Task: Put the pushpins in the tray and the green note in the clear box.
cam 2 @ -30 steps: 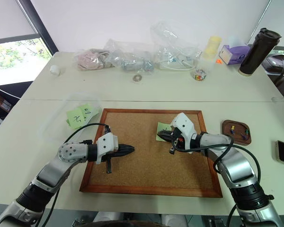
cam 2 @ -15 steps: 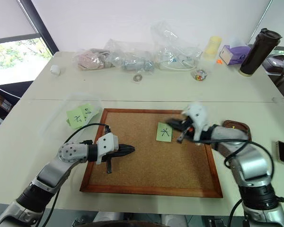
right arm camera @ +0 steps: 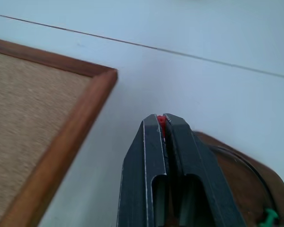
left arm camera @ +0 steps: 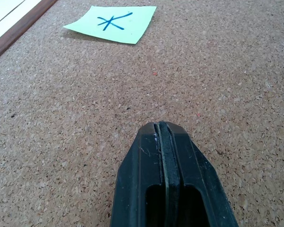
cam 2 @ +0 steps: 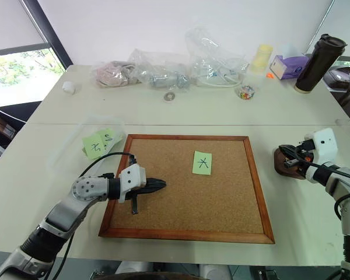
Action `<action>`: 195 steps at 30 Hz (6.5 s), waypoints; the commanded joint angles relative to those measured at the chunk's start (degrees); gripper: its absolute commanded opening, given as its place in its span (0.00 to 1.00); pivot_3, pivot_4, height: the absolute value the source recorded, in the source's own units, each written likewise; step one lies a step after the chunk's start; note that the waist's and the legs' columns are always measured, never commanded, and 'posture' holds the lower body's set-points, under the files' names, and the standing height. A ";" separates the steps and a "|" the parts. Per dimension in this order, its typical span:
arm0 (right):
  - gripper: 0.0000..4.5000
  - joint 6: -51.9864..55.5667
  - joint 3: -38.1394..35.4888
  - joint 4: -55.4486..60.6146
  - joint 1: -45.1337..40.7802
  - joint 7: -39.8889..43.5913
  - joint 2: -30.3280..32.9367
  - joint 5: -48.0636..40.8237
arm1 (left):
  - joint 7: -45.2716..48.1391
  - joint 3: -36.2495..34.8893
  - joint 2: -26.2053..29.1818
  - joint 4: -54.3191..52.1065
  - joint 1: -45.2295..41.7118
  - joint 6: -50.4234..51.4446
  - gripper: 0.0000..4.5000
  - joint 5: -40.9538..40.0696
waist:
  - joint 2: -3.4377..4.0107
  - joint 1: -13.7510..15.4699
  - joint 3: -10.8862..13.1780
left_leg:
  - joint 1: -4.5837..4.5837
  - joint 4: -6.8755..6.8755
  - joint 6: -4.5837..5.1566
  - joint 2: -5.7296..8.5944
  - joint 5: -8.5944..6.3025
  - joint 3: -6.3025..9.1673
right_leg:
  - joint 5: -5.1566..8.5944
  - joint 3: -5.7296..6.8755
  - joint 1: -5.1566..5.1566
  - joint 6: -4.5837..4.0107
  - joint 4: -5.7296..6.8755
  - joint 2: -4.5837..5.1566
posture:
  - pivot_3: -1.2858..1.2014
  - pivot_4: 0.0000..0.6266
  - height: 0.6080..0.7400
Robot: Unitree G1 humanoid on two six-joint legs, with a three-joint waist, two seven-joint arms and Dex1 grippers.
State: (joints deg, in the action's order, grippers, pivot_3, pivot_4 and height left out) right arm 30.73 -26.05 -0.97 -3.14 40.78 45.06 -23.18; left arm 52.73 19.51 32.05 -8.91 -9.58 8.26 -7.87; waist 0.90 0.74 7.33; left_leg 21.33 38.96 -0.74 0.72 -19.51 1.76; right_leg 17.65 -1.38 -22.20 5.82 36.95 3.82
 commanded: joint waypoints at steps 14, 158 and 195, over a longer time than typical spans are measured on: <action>0.43 -3.64 -3.35 -4.77 1.43 -2.26 1.16 1.18 | 0.03 3.05 0.36 4.18 1.34 3.07 0.00 3.64 | 0.02 0.02 0.00 | 0.00 0.00 0.00 0.01 0.00 0.00 | 0.00 0.00 0.01 0.00 0.00 0.00 | 0.52 0.24 1.00; 0.04 -13.23 32.64 10.91 -15.91 9.52 -5.60 17.99 | 0.50 1.30 -0.46 4.61 -2.71 4.71 0.00 3.26 | -0.39 0.02 0.24 | -0.77 -0.81 0.17 0.58 0.00 0.02 | 0.11 0.21 0.87 -0.25 -0.95 0.71 | 0.52 0.24 1.00; 0.04 -11.18 33.34 11.36 -17.04 9.56 -6.19 17.52 | 8.90 -3.92 4.31 -4.52 -12.31 11.23 0.00 -6.75 | -0.73 -1.34 1.52 | 0.76 -0.74 -0.63 0.56 0.49 0.05 | -0.18 0.71 -0.82 0.29 -0.56 0.61 | 0.52 0.24 1.00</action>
State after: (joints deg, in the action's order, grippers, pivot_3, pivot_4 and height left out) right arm 19.71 8.16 8.60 -19.22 50.51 39.21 -4.88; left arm 61.86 16.12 36.69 -11.48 -21.09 19.74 -14.26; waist 0.18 -0.60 8.85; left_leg 22.10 38.23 -1.37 1.28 -19.01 1.81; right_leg 17.47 -0.66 -23.02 6.11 36.39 4.43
